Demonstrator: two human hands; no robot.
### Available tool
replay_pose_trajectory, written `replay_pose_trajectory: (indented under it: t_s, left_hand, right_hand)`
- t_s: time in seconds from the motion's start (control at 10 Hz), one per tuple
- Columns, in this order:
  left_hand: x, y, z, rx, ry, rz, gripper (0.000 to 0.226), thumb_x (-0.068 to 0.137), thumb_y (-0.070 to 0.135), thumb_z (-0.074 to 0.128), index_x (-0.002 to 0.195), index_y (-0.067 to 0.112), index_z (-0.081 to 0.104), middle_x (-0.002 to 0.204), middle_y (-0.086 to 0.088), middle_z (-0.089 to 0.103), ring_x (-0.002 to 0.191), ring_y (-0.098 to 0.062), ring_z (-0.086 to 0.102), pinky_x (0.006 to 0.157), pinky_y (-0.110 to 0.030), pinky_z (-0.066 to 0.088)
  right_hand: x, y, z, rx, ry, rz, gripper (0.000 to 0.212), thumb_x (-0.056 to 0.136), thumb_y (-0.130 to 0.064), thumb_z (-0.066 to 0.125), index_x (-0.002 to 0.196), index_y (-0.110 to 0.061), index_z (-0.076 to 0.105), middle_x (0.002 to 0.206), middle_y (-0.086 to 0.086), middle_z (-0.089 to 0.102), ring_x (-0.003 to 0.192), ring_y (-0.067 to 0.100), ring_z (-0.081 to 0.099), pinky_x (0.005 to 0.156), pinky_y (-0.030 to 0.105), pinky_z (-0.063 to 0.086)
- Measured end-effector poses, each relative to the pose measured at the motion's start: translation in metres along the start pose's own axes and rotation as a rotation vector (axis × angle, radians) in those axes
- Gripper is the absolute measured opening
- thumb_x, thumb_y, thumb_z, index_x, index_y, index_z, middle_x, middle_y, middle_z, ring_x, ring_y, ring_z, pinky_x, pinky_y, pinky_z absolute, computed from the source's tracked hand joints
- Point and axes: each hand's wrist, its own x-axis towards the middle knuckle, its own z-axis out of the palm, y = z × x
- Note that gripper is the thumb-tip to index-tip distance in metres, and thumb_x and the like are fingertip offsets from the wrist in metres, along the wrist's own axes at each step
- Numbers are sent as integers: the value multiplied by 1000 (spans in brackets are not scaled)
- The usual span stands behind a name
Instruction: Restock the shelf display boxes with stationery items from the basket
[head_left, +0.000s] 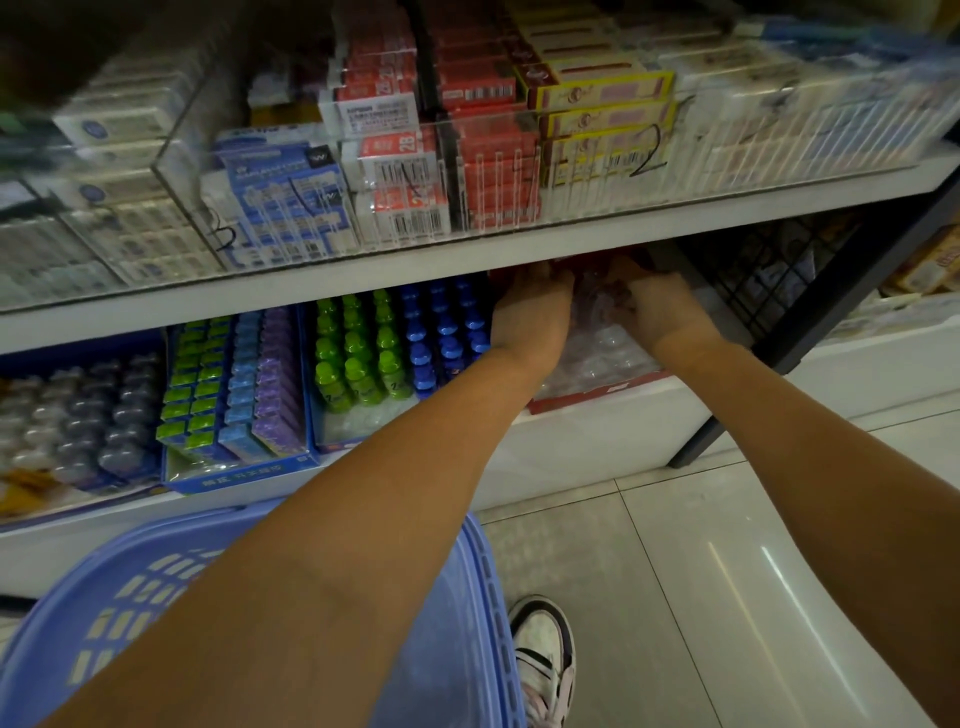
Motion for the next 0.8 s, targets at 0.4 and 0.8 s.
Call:
replay_pose_trajectory:
  t_s: [0.4,0.8]
  left_hand:
    - [-13,5,-16,-64,-128,-97,48,96,11,43,143,14,32,148,-12,30,133,-30,35,99,-39,42]
    - [-119,-56,-145,-492,-44,-96,25,90,18,61,115,18,58,111,3,62,90,-9,59,78,-16,47]
  right_hand:
    - [-3,-14,-6,-11,-39,105,33,93,-14,53,125,-8,50,112,23,63,100,39,61,83,38,51]
    - [-37,-60,-81,-97,-232,80,34,85,-34,66,106,-7,64,108,14,65,97,28,59,76,30,45]
